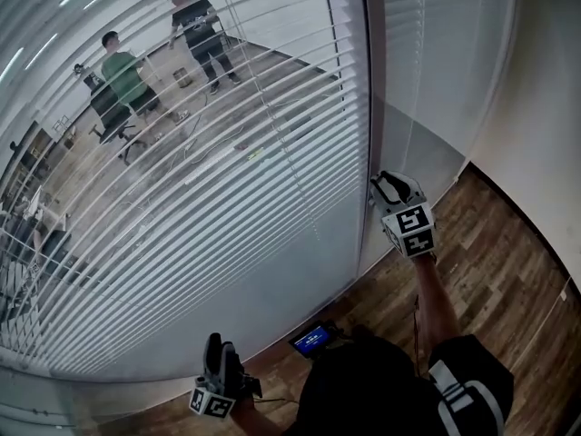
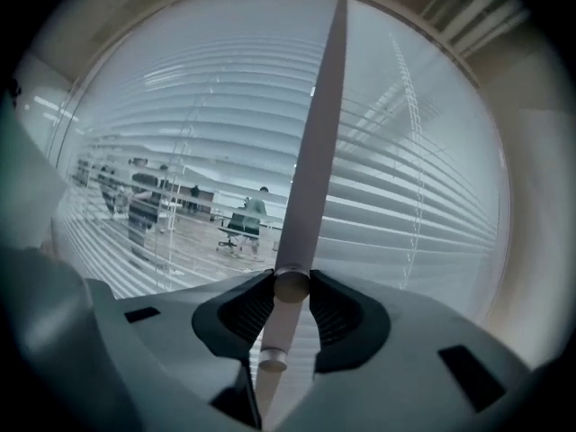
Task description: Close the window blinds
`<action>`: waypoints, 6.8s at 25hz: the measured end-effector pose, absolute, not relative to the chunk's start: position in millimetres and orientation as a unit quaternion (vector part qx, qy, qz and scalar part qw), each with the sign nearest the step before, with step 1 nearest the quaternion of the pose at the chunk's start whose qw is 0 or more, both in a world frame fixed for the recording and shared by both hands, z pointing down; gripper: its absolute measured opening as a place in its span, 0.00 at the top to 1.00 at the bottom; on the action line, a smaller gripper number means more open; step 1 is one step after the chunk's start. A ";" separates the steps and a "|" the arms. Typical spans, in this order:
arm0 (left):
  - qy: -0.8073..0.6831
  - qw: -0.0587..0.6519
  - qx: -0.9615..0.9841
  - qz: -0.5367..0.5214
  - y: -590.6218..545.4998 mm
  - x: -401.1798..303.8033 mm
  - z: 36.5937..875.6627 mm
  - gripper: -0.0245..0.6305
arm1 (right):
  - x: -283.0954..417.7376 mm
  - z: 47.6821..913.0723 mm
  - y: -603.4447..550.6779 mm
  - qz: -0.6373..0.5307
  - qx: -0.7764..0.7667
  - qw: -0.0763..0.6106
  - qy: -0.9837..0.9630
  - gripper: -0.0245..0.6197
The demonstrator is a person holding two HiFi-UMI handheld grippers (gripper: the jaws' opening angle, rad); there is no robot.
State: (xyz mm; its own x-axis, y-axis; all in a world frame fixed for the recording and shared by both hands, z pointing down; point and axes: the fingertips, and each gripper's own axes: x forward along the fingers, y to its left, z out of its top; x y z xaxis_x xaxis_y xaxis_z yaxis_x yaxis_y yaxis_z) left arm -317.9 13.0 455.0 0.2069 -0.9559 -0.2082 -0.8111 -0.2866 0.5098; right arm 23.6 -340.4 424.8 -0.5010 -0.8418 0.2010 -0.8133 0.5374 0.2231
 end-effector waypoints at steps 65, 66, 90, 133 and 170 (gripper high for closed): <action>-0.577 0.150 0.765 -0.245 12.4 -311.0 452.7 0.58 | 31.2 429.2 -345.9 0.192 0.415 0.006 -0.889 0.76; -0.576 0.150 0.765 -0.245 12.5 -311.0 451.9 0.58 | 31.2 428.7 -345.6 0.206 0.409 -0.004 -0.889 0.76; -0.577 0.150 0.765 -0.245 7.7 -311.3 455.7 0.58 | 27.3 424.1 -340.4 0.024 0.454 0.104 -0.884 0.76; -0.569 0.154 0.770 -0.242 3.4 -307.7 455.3 0.58 | 28.3 421.2 -334.3 0.038 0.423 0.054 -0.904 0.72; -0.576 0.154 0.767 -0.239 3.0 -309.3 455.7 0.58 | 26.7 422.5 -334.5 -0.057 0.454 0.119 -0.881 0.72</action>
